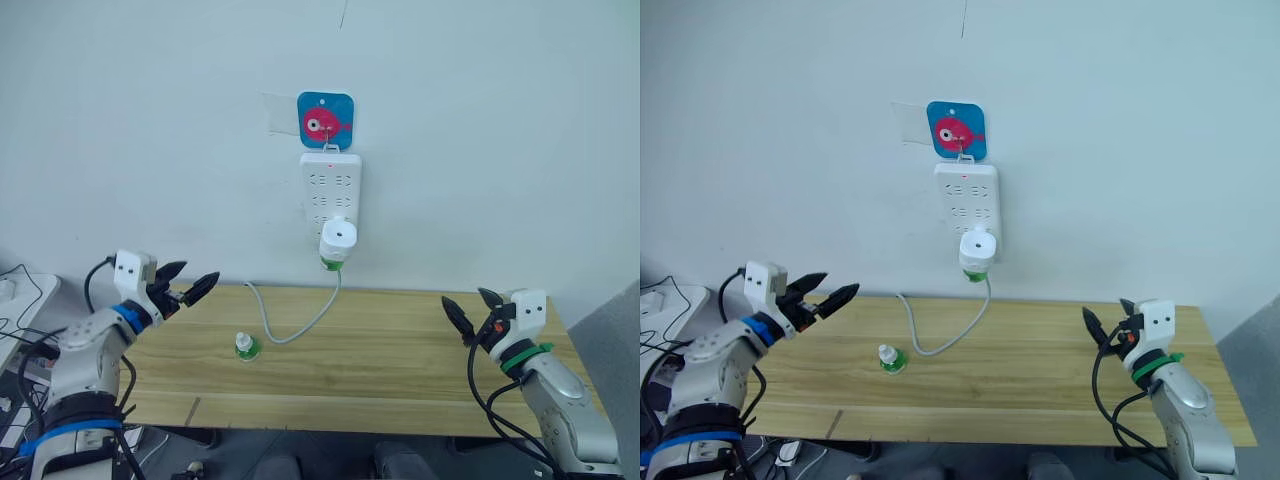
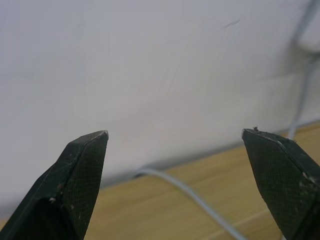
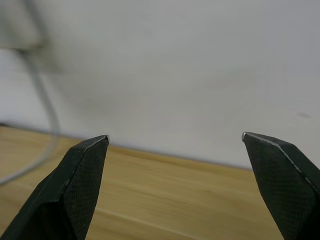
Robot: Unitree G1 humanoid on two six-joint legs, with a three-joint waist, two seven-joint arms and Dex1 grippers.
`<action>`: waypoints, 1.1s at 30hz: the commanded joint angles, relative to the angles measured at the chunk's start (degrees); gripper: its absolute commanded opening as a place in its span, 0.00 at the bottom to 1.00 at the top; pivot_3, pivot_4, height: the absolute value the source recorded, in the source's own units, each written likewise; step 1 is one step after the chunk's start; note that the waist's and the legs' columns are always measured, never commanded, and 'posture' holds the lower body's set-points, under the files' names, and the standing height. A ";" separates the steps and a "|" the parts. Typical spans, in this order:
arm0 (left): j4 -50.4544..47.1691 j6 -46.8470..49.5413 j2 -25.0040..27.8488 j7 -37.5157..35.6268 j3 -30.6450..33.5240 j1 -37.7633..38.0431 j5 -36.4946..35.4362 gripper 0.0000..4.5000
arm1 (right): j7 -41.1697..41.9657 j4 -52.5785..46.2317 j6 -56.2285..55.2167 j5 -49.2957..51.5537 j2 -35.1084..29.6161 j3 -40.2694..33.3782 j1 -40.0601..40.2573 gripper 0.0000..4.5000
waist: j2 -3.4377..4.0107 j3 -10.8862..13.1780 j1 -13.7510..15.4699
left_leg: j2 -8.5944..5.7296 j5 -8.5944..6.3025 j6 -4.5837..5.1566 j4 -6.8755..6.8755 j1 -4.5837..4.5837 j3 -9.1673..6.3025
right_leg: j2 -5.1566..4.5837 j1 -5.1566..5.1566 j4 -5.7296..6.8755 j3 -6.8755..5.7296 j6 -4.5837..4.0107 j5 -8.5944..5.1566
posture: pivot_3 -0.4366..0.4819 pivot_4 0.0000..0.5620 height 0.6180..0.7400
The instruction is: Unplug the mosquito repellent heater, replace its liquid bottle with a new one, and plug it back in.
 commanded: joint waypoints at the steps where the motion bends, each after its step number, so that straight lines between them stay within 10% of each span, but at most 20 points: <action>1: -4.92 2.89 0.60 -4.08 -2.77 -3.02 -1.19 1.00 | 1.31 -9.12 6.12 6.22 -1.35 0.66 -1.81 0.99 | -0.04 0.22 0.08 | 0.00 0.00 0.00 0.00 0.00 -0.01 | 0.00 0.00 -0.01 -0.01 0.00 0.00 | 0.59 0.20 1.00; 8: -5.37 5.33 -1.42 -8.05 -8.45 -12.91 -0.08 0.67 | -2.68 -16.41 14.80 11.49 -0.04 3.76 -8.48 1.00 | -0.33 0.67 0.04 | 0.01 0.00 0.00 0.05 -0.19 -0.21 | 0.04 -0.07 -0.07 -0.18 -0.01 0.00 | 0.57 0.20 1.00; 33: 39.28 -16.91 -14.55 -18.96 -14.93 -45.43 13.37 0.67 | -9.16 -20.50 17.51 8.74 2.25 6.69 -8.70 1.00 | -0.20 1.10 -0.63 | -0.09 -0.01 0.07 1.07 -1.82 -1.46 | 0.05 -0.80 0.17 -1.31 -0.24 0.21 | 0.43 0.25 1.00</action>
